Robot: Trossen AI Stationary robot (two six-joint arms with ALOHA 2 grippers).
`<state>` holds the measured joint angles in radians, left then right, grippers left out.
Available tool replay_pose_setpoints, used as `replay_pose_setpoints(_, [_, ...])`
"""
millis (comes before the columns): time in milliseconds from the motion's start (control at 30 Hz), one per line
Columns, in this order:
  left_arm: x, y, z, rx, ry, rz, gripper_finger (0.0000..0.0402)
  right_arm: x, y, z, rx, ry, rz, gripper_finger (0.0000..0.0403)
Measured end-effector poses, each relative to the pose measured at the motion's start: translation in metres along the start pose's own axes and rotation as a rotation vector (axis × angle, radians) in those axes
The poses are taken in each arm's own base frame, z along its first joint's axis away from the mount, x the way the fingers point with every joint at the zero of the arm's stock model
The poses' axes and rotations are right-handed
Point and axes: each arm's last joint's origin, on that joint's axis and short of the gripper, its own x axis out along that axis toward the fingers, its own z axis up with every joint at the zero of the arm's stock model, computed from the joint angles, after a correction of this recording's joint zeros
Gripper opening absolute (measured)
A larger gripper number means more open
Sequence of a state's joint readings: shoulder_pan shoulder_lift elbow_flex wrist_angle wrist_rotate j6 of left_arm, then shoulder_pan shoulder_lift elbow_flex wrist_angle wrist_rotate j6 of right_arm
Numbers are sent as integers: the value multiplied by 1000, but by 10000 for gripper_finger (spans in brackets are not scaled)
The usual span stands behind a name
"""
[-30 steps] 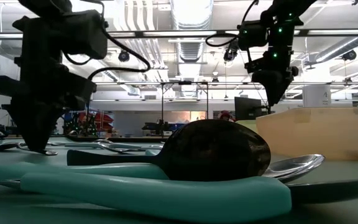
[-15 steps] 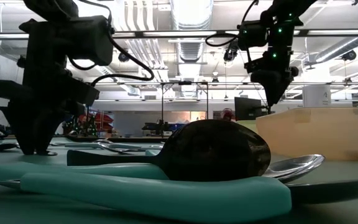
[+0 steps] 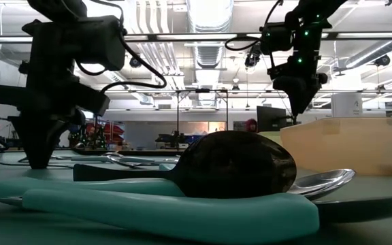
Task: Sort silverware by color (type)
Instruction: Put the black spoon into the yellow bin
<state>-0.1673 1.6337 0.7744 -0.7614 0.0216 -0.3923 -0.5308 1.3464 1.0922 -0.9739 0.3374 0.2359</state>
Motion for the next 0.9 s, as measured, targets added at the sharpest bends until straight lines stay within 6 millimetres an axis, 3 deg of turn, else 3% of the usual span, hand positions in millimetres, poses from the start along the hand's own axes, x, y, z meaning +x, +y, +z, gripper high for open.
replay_pose_setpoints(233, [-17,0,6,-20,-41,-5,4,-1,0,0,33,-9,6,148])
replay_pose_setpoints(433, [-38,1,23,-127,-251,-12,2,-13,0,9,71,-43,102,148])
replay_pose_setpoints(600, [-51,7,42,-309,-526,-12,2,-21,6,14,69,-83,209,148])
replay_pose_setpoints(733, [-62,12,59,-382,-723,-44,2,-24,18,20,93,-151,354,148])
replay_pose_setpoints(900, [-67,22,68,-395,-797,-38,2,-31,40,29,105,-260,625,148])
